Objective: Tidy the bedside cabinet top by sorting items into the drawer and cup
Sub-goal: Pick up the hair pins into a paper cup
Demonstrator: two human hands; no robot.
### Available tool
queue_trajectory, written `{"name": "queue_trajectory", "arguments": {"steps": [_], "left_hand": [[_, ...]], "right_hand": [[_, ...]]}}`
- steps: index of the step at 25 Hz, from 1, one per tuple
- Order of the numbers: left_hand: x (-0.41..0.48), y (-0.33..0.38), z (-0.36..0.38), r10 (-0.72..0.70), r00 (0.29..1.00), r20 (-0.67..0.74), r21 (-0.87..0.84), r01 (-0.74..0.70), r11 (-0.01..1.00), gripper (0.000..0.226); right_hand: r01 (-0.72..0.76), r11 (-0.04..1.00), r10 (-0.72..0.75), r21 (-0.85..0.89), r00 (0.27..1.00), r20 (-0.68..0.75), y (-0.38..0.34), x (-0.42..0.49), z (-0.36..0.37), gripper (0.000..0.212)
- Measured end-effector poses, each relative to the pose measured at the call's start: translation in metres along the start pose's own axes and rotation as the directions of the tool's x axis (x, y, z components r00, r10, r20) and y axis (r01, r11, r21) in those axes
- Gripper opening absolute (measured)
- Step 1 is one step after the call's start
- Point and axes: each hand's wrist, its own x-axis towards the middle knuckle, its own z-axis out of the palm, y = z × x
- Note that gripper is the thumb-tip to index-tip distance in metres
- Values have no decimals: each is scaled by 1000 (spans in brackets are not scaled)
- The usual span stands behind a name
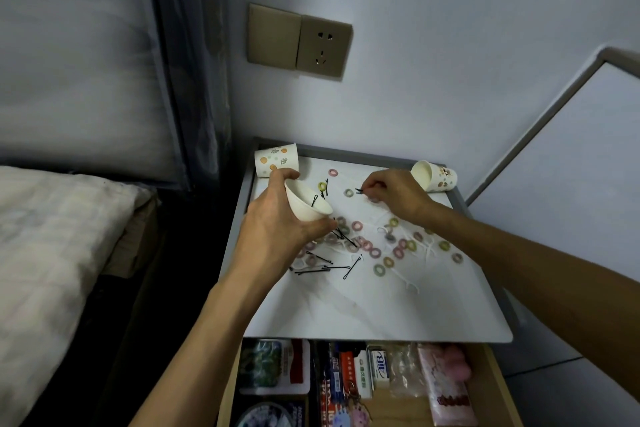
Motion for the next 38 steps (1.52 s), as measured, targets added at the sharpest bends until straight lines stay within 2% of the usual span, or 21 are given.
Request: {"name": "queue_trajectory", "arguments": {"steps": [2, 4, 7, 9, 10, 12, 14, 17, 19, 22, 25, 30, 34, 38], "left_hand": [[0, 1, 2, 7, 1000, 3, 21, -7, 1000, 80], [0, 2, 4, 18, 1000, 10, 42, -18, 999, 80], [1, 1, 3, 14, 1000, 13, 56, -14, 998, 81], [2, 0, 2, 0, 1000, 7, 47, 0, 999, 80], [2, -1, 1, -6, 1000, -3, 35, 7, 999, 80], [3, -3, -3, -13, 999, -41, -9, 13, 1000, 77], [5, -4, -9, -30, 996, -83, -41, 27, 999, 75], [10, -5, -13, -59, 991, -116, -61, 52, 997, 75], [11, -5, -13, -56, 991, -119, -75, 48, 996, 75], [11, -7, -14, -43, 992, -117, -73, 35, 997, 75], [12, -9, -15, -52, 992, -116, -74, 44, 996, 75], [11, -8, -14, -41, 992, -116, -73, 33, 997, 76], [12, -14, -16, -42, 991, -125, -71, 34, 997, 76], [14, -14, -18, -48, 989, -138, -71, 38, 997, 78]], "right_hand": [[61, 988, -59, 141, 998, -21, -26, -4, -13, 10], [180, 958, -187, 221, 982, 10, -58, -10, -29, 8], [373, 911, -405, 178, 889, 211, -103, -22, -41, 10], [419, 891, -454, 176, 836, 309, -118, -25, -41, 13], [415, 889, -457, 195, 834, 307, -119, -22, -41, 12], [345, 904, -393, 251, 903, 176, -105, -5, -40, 5], [177, 956, -187, 234, 982, 20, -77, 19, -32, 6], [-122, 991, 120, 57, 992, 37, -36, 45, 5, 13], [-208, 975, 204, 84, 977, 55, -28, 54, 36, 21], [-210, 972, 211, 106, 977, -4, -30, 69, 63, 29], [-259, 965, 261, 53, 964, -44, -33, 78, 74, 17], [-306, 950, 297, -58, 947, -123, -39, 80, 71, 13], [-324, 924, 299, -205, 943, -143, -48, 76, 70, 16], [-301, 928, 282, -221, 953, -113, -43, 66, 69, 22]]}}
